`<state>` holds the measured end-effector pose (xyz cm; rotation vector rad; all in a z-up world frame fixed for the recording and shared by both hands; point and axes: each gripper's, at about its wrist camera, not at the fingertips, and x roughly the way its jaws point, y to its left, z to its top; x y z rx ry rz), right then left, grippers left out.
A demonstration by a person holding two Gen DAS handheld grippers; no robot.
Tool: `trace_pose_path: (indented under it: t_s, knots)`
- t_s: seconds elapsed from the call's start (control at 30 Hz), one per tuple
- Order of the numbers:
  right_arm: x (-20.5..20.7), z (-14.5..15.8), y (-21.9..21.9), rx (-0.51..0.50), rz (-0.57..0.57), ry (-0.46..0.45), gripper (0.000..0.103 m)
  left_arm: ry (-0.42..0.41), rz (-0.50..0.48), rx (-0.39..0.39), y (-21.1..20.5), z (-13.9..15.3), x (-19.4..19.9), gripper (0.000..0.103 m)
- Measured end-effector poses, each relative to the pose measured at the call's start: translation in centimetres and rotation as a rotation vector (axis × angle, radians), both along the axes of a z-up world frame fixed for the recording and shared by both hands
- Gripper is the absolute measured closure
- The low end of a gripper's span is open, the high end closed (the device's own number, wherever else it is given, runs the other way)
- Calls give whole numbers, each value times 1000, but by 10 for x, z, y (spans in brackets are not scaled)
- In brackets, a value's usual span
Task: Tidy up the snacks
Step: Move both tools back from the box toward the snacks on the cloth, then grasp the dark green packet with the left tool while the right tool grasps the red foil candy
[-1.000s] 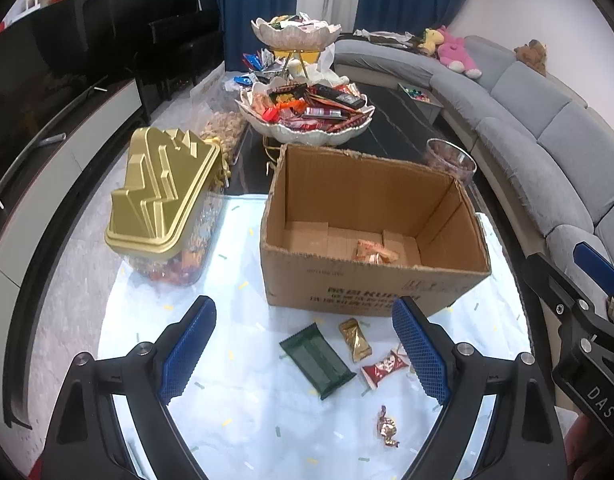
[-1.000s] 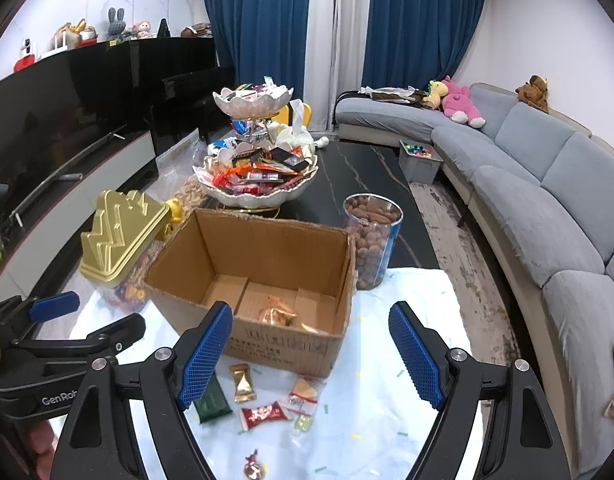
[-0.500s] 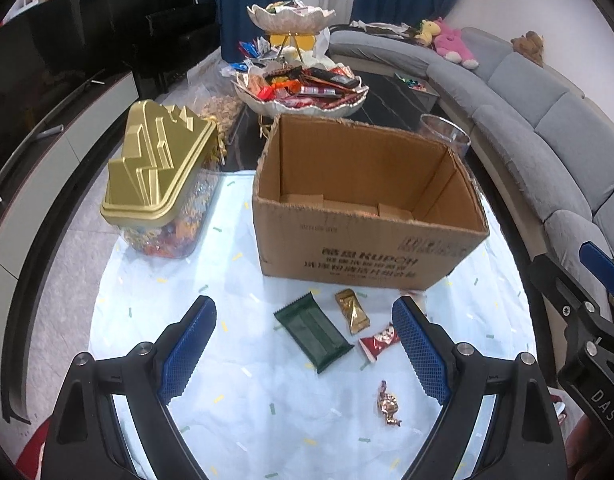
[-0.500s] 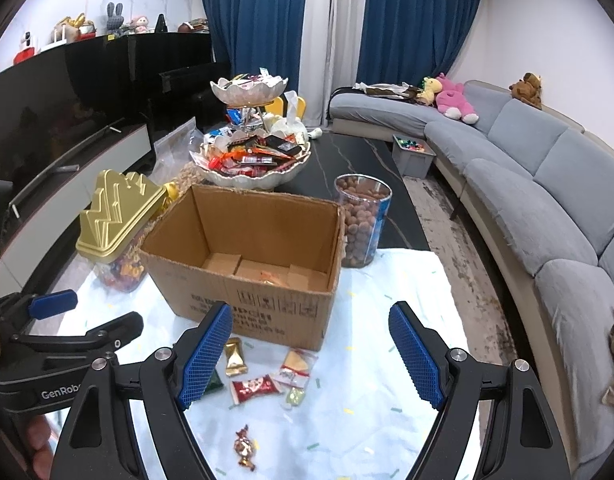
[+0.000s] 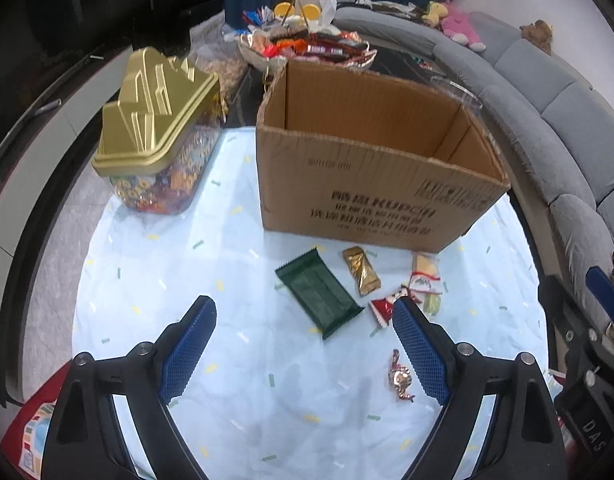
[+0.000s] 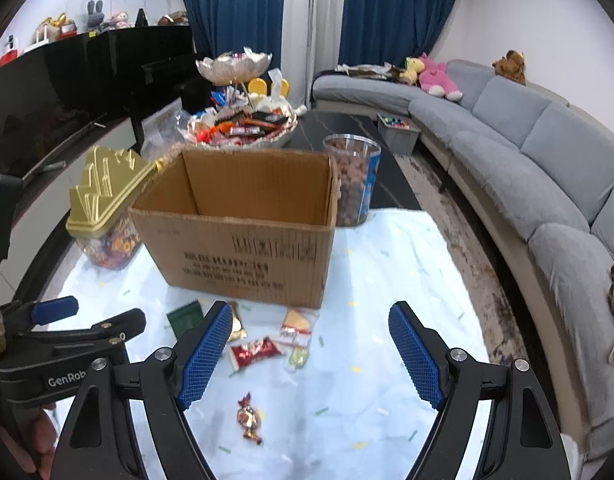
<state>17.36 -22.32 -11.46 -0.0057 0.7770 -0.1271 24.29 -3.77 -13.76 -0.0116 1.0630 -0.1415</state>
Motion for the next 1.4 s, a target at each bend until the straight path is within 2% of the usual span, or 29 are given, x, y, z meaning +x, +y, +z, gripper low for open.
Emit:
trace_pose_path:
  t_s: [0.27, 0.6, 0.87, 1.0, 1.23, 1.4]
  knots:
    - [-6, -26, 5, 8, -1, 87, 22, 58, -13, 17, -3, -19, 0, 13]
    - [1, -58, 7, 75, -1, 241, 22, 162, -13, 43, -10, -44, 14, 15]
    - [13, -91, 13, 146, 18, 417, 22, 249, -11, 29, -9, -66, 31, 19]
    - [18, -101, 19, 145, 29, 454, 22, 263, -3, 28, -11, -75, 41, 20]
    - [27, -122, 22, 160, 22, 525, 24, 315, 20, 10, -13, -97, 55, 28]
    - [30, -132, 24, 175, 19, 562, 25, 327, 33, -2, -17, -104, 65, 28]
